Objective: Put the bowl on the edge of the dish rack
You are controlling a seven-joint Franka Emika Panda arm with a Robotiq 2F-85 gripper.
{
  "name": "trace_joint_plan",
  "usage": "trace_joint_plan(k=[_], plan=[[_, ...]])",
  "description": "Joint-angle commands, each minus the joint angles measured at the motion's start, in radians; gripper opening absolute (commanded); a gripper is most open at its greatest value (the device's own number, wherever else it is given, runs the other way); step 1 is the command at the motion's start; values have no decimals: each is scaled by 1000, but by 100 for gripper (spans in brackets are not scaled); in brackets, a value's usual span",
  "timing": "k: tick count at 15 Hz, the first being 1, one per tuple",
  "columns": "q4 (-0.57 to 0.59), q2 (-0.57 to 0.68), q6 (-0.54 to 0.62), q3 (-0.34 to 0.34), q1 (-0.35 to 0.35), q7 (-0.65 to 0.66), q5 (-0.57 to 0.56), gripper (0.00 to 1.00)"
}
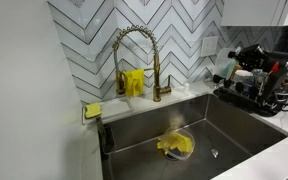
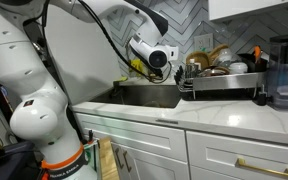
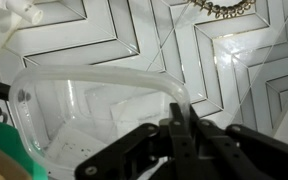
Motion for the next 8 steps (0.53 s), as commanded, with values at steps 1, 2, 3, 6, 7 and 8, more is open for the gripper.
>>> trace_joint_plan(k=[1, 2, 3, 6, 7, 8], plan=[[-15, -9, -15, -15, -17, 57, -36, 2], [-13, -5, -9, -17, -20, 70, -45, 2], [-14, -4, -10, -18, -22, 80, -49, 2], [-17, -2, 2, -21, -27, 104, -61, 2], [-19, -4, 16, -21, -28, 115, -69, 2], [-21, -6, 22, -21, -29, 120, -71, 2]])
